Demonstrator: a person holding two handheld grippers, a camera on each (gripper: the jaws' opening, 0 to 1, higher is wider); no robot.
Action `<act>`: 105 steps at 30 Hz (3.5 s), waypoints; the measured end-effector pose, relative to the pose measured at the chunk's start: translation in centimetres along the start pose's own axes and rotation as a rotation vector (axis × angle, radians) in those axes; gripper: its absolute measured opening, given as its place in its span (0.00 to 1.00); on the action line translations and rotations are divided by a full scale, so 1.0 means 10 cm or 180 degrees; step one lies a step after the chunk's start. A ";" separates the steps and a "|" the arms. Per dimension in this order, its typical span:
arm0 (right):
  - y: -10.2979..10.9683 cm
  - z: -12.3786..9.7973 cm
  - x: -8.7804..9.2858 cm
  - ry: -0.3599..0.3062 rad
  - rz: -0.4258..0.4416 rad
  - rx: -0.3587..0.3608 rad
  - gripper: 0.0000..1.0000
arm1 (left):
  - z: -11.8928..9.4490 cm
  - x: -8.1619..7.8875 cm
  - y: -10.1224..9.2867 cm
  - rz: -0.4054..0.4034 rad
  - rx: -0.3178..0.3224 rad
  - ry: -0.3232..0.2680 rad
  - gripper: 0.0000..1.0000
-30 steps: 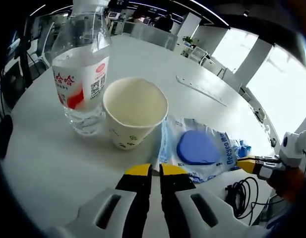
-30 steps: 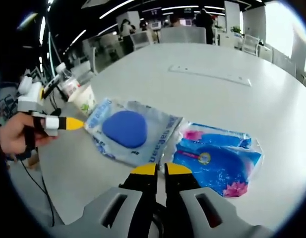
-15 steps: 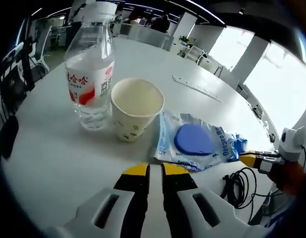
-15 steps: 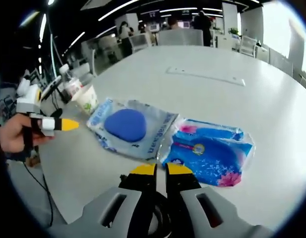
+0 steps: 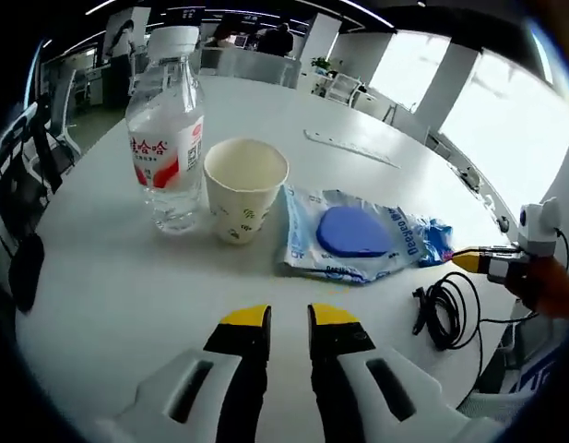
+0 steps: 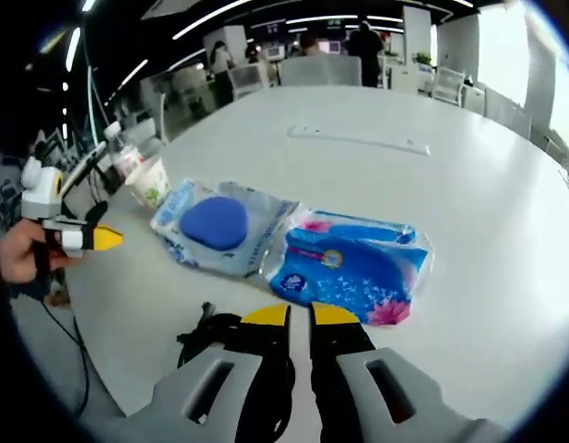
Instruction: Arrange the tabletop items into an orderly group along one side of the table until the central work area is clear of visible clutter.
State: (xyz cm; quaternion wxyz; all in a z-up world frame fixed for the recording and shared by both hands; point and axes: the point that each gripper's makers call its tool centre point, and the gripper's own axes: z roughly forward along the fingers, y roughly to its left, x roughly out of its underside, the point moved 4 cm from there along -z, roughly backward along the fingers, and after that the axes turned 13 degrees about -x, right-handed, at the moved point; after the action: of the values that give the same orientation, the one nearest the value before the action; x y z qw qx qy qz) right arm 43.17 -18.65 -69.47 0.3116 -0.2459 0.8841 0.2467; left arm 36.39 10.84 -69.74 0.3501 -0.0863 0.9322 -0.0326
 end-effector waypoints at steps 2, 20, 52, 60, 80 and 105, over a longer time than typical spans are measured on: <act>-0.05 -0.04 0.03 -0.0007 0.0029 0.0041 0.05 | -0.02 0.02 0.01 0.0070 0.0014 -0.0012 0.15; -0.34 -0.24 0.12 -0.0046 0.0228 0.0289 0.07 | -0.23 0.19 -0.21 0.0467 0.0250 -0.0063 0.23; -0.84 -0.12 -0.04 -0.0139 0.0469 0.0515 0.10 | -0.65 0.37 -0.14 0.0698 0.0310 -0.0135 0.32; -0.86 -0.06 -0.07 -0.0187 0.0559 0.0519 0.04 | -0.72 0.43 -0.08 0.0657 0.0254 -0.0110 0.32; -0.94 -0.21 -0.04 -0.0272 0.0754 0.0635 0.00 | -0.67 0.41 -0.10 0.0602 0.0234 -0.0072 0.31; -0.91 -0.32 -0.03 -0.0378 0.0760 0.0676 0.04 | -0.68 0.43 -0.11 0.0597 0.0261 -0.0077 0.31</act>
State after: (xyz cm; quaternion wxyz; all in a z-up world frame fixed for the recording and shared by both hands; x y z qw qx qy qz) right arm 47.34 -27.38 -69.67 0.3560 -0.0898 0.9081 0.2013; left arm 28.88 8.97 -67.21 0.3660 0.0153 0.9298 -0.0368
